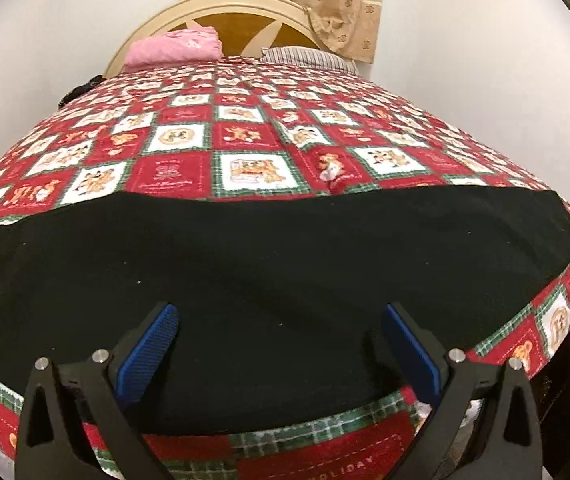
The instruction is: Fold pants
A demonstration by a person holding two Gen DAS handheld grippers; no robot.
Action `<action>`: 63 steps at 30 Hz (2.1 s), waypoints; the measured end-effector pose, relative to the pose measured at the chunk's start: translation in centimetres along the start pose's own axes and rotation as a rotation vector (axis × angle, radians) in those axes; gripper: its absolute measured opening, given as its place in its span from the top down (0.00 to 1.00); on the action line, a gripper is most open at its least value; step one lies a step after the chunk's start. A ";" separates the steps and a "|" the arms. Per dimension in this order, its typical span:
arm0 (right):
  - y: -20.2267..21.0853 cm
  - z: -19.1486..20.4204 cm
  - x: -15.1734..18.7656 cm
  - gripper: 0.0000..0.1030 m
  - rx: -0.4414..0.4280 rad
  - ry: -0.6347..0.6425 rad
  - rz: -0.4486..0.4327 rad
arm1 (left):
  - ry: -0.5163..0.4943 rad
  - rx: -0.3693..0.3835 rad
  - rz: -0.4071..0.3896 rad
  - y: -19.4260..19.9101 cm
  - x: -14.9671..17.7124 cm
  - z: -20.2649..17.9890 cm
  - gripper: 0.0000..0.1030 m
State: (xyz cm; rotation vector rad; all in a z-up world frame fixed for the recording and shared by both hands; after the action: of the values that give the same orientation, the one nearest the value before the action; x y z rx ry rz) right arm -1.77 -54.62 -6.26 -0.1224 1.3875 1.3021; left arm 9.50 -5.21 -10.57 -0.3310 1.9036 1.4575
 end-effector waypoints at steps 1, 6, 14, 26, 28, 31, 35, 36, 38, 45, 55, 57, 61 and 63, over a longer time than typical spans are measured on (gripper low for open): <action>-0.1 0.5 0.2 0.45 0.014 0.022 -0.002 | -0.005 -0.011 0.003 -0.1 0.2 0.1 0.00; -0.5 1.2 0.5 0.45 0.047 0.071 -0.009 | -0.047 -0.049 0.014 -0.5 1.3 0.3 0.00; 3.3 0.8 -0.2 0.45 0.014 -0.091 -0.105 | -0.172 -0.068 -0.032 1.4 1.6 -0.1 0.00; 0.9 31.0 7.3 0.39 -0.690 0.451 0.228 | 0.100 -0.371 -0.192 6.5 -1.7 15.5 0.00; -1.1 36.3 11.1 0.39 -0.787 0.581 0.357 | 0.149 -0.376 -0.165 5.3 -1.4 16.9 0.00; -3.4 42.0 15.7 0.39 -0.864 0.708 0.518 | 0.202 -0.419 -0.047 2.6 0.6 19.0 0.00; -5.9 46.4 18.6 0.39 -0.924 0.806 0.651 | 0.253 -0.360 -0.045 2.2 2.5 20.0 0.00; -6.3 47.0 19.3 0.39 -0.943 0.819 0.696 | 0.237 -0.364 -0.046 2.3 2.5 19.9 0.00; -7.4 48.0 20.9 0.39 -0.946 0.853 0.771 | 0.229 -0.361 -0.054 2.2 2.4 19.8 0.00; -4.2 47.6 23.4 0.39 -1.029 0.956 0.878 | 0.233 -0.369 -0.050 2.1 2.5 19.6 0.00; -5.3 49.8 22.2 0.39 -0.971 1.066 0.715 | 0.230 -0.374 -0.054 2.1 2.5 19.8 0.00; -6.5 50.2 22.8 0.39 -0.950 1.083 0.736 | 0.231 -0.373 -0.053 2.1 2.5 19.8 0.00; -6.3 49.7 24.1 0.39 -0.958 1.091 0.790 | 0.231 -0.373 -0.053 2.0 2.5 19.8 0.00; -4.9 49.4 24.0 0.39 -0.983 1.089 0.779 | 0.231 -0.373 -0.054 2.0 2.5 19.7 0.00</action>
State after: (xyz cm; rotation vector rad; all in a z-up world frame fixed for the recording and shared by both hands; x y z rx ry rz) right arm 24.99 -6.89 -12.73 -1.1941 1.5433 2.7438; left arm 13.92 14.15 -13.03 -0.7463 1.7709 1.8008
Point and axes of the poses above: each gripper's, at about its wrist camera, not at the fingertips, and y roughly against the way its jaws point, z to its left, x to its underside, the point moved 7 cm from there along -y, roughly the way its jaws point, and after that the axes turned 4 degrees about z, right-handed, at the moved point
